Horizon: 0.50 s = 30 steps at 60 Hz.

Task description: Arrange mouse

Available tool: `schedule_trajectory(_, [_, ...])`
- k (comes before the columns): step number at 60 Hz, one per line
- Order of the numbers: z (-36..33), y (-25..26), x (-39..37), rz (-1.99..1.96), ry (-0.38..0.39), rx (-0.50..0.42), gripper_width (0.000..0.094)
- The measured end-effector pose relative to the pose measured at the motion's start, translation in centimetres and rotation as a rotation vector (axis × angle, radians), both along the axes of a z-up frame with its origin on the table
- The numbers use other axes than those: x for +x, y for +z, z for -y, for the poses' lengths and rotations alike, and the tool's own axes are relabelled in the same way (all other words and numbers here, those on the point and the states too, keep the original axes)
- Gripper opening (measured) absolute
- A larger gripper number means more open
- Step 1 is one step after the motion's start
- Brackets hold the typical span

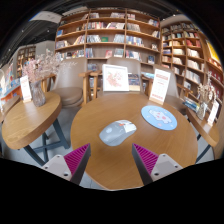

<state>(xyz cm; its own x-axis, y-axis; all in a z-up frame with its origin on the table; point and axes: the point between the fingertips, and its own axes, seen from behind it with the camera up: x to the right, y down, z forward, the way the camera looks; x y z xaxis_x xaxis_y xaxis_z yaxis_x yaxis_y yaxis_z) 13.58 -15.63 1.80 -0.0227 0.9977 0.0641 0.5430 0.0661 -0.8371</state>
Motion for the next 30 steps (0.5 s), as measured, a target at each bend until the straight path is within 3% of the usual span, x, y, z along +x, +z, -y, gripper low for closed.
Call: schedule_trajectory(30, [0.3, -3.2, -9.8, 0.113, -0.04, -0.067, 0.0852])
